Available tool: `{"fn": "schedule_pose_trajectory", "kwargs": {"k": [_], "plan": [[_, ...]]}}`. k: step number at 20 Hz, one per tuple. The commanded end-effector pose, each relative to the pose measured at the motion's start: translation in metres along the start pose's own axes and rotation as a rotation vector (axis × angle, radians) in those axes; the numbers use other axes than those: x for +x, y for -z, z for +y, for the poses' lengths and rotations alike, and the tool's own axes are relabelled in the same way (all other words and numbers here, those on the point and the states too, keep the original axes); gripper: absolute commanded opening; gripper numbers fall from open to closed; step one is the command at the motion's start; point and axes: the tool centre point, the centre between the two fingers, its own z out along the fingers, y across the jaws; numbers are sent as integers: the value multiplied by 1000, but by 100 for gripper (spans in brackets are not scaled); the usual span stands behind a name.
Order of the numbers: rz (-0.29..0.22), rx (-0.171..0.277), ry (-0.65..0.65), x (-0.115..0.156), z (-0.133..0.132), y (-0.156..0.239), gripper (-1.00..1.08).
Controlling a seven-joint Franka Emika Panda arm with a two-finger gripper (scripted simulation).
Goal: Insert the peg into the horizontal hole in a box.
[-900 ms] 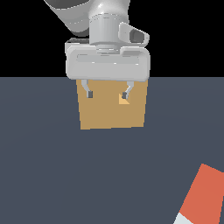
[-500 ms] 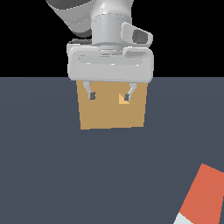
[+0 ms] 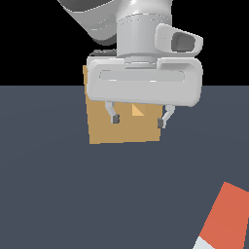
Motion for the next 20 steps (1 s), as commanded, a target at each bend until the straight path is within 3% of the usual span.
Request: {"fn": "schedule_pose_trajectory", "kwargs": {"k": [1, 10, 20], "plan": [[1, -3, -76, -20, 15, -7, 100], [8, -15, -389, -108, 61, -37, 100], [15, -22, -607, -177, 75, -57, 100]]}}
